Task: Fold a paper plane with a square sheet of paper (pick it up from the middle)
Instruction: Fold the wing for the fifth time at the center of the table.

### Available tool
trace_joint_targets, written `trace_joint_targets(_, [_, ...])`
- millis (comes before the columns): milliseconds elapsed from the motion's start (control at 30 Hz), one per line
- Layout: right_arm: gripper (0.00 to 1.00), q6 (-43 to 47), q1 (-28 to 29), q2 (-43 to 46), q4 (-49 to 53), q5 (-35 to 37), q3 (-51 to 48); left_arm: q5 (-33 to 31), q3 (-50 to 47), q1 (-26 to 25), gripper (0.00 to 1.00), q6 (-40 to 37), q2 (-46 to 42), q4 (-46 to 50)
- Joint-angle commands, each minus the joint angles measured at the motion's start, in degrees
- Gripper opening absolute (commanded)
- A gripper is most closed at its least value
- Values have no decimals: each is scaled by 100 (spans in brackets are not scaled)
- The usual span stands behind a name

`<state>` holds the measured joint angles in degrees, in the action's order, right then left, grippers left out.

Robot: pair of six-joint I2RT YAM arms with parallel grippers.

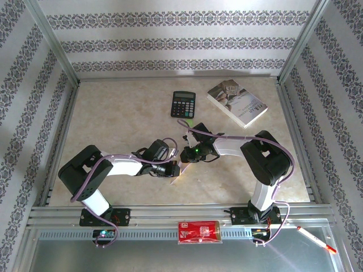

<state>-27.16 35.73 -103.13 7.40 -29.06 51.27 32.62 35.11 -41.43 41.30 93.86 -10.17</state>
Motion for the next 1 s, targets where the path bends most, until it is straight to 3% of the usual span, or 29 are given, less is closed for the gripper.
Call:
trace_joint_targets(0, [15, 118, -86, -145, 382, 276, 70, -46, -214, 47, 2, 124, 53, 50])
trace_joint_targets(200, [19, -12, -135, 196, 432, -113, 366, -177, -415, 53, 0, 218, 0, 189])
trace_joint_targets(500, [20, -749, 15, 808, -268, -373, -268, -137, -442, 52, 0, 276, 115, 124])
trace_joint_targets(767, [18, -1195, 308, 469, -965, -359, -642, -159, -437, 44, 0, 256, 84, 231])
trace_joint_targets(967, [17, -943, 40, 257, -921, -315, -741, -173, -444, 48, 0, 212, 110, 389])
